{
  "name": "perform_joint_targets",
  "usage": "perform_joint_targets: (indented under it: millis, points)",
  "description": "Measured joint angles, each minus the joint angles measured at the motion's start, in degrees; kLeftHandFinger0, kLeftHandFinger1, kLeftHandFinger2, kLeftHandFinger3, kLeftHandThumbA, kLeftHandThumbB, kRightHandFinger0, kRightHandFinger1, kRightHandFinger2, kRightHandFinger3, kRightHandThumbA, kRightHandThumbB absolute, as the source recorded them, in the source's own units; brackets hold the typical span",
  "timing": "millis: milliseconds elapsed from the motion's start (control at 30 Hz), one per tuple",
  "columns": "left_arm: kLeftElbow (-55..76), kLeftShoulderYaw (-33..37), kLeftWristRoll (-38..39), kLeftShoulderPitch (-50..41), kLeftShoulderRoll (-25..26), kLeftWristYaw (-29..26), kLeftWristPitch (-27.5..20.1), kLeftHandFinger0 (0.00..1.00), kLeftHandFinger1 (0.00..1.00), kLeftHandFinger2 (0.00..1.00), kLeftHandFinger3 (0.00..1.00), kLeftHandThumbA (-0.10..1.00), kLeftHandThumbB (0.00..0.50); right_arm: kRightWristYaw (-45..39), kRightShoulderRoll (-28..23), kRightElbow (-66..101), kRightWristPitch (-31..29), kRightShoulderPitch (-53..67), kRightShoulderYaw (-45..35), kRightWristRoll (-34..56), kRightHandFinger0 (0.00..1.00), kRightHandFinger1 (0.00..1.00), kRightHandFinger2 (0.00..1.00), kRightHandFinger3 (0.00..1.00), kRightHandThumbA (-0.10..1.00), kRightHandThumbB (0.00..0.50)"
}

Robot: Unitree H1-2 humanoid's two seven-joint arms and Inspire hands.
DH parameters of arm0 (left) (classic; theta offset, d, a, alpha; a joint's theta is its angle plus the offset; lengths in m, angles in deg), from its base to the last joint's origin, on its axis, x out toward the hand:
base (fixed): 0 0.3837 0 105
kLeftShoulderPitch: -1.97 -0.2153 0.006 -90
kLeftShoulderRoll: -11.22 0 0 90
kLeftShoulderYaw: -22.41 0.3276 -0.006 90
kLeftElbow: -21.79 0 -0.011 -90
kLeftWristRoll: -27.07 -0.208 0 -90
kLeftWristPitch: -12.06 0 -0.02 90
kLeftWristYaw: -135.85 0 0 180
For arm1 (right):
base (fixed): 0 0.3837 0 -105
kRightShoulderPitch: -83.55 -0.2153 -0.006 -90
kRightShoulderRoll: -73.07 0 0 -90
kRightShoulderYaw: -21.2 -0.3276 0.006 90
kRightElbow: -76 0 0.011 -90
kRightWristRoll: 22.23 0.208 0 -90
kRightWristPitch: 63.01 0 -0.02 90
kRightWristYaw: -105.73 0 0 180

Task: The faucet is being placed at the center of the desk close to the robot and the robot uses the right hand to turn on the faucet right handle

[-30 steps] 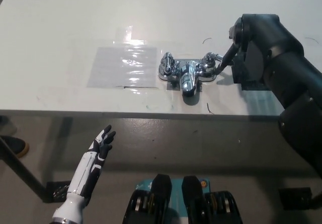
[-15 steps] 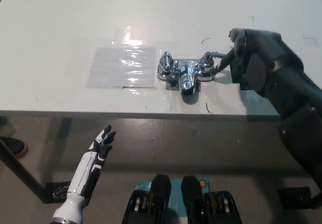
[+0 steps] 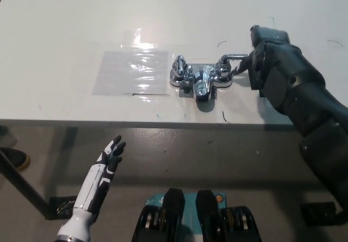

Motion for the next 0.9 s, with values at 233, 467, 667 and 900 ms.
perform_joint_targets:
  millis: [233,467,667,900]
  points:
    - [0.0,0.03,0.0,-0.01,0.01,0.01,-0.01,1.0,1.0,1.0,1.0,1.0,0.463,2.06,-1.6,0.0,-0.15,-1.81,-0.63,-0.02,1.0,1.0,1.0,1.0,1.0,0.385]
    - [0.0,0.2,-0.04,-0.12,0.0,0.0,0.01,1.0,1.0,1.0,1.0,1.0,0.469,2.64,-4.93,0.28,-0.37,-5.75,-0.57,-0.17,1.0,1.0,1.0,1.0,1.0,0.386]
    - [0.15,0.37,-0.05,-0.45,0.0,0.01,0.27,1.0,1.0,1.0,1.0,1.0,0.465,-1.78,-6.88,2.27,-2.41,-5.56,-1.81,0.59,1.0,1.0,1.0,1.0,1.0,0.46]
    - [-0.17,0.34,-0.05,-0.46,0.0,-0.01,0.3,1.0,1.0,1.0,1.0,1.0,0.46,-6.78,-9.34,16.94,-2.23,-0.9,-2.89,1.24,1.0,1.0,1.0,1.0,1.0,0.404]
